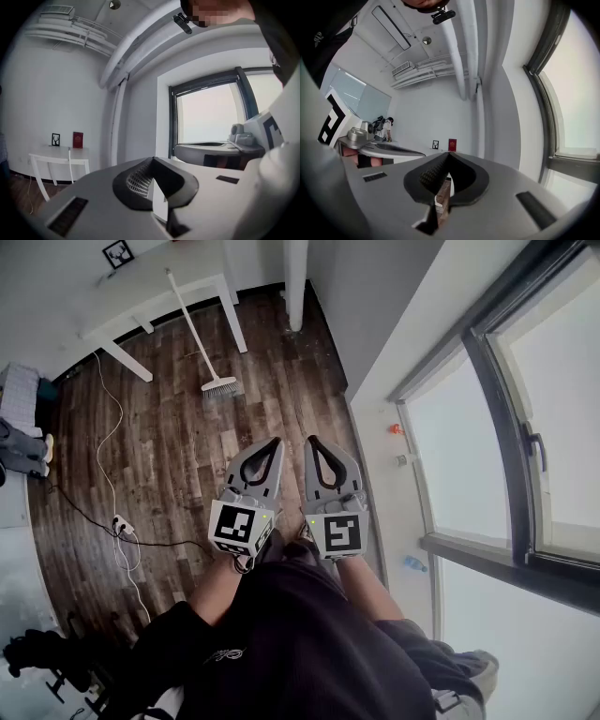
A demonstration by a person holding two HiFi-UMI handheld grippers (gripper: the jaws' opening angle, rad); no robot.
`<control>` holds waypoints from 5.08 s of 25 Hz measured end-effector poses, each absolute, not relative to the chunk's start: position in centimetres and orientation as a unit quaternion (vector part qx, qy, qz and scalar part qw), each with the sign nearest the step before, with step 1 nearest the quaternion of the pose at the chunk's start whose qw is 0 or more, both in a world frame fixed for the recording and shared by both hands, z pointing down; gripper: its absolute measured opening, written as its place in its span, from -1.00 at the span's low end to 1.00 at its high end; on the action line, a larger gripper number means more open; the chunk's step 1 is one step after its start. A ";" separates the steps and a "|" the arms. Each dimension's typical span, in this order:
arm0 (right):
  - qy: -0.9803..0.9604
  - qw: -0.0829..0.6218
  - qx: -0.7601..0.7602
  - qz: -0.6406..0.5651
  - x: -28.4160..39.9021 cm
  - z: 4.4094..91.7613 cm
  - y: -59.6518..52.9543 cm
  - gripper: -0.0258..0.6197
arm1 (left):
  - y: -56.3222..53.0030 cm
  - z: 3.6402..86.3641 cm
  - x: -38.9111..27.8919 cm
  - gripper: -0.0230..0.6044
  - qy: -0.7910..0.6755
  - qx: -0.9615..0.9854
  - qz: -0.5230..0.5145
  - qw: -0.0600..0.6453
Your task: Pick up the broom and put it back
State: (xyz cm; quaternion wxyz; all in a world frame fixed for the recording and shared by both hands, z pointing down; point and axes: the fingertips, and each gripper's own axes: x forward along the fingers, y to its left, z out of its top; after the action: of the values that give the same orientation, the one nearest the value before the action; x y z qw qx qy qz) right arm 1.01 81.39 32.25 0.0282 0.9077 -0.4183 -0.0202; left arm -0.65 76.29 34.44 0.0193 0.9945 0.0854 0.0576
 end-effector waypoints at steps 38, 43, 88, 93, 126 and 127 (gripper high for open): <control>-0.488 0.071 0.870 -0.006 19.2 35.6 57.1 -0.85 | 53.4 38.3 15.5 -0.93 0.021 0.995 0.083 0.049; -0.545 0.075 0.835 -0.005 18.2 35.5 48.0 -0.85 | 45.6 38.1 14.7 -0.93 -0.030 0.995 0.072 0.063; -0.635 0.139 0.733 0.200 48.2 74.7 4.9 -0.34 | 13.1 58.3 29.5 -0.93 -0.315 0.902 0.236 0.176; -0.611 0.152 0.747 0.214 50.1 78.3 2.3 -0.34 | 12.0 59.9 31.1 -0.93 -0.308 0.900 0.240 0.194; -0.742 0.104 0.662 -0.022 33.6 51.3 5.7 -0.62 | 12.5 49.2 19.4 -0.93 -0.371 0.904 0.152 0.148; -0.747 0.100 0.657 -0.029 32.6 48.9 6.2 -0.62 | 12.2 47.3 18.7 -0.93 -0.375 0.907 0.133 0.137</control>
State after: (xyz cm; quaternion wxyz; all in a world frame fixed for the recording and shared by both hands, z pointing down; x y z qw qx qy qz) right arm 32.59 6.22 48.92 0.0997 0.6567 -0.7470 -0.0293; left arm 18.72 12.21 47.33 0.1368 0.9073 -0.3746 0.1333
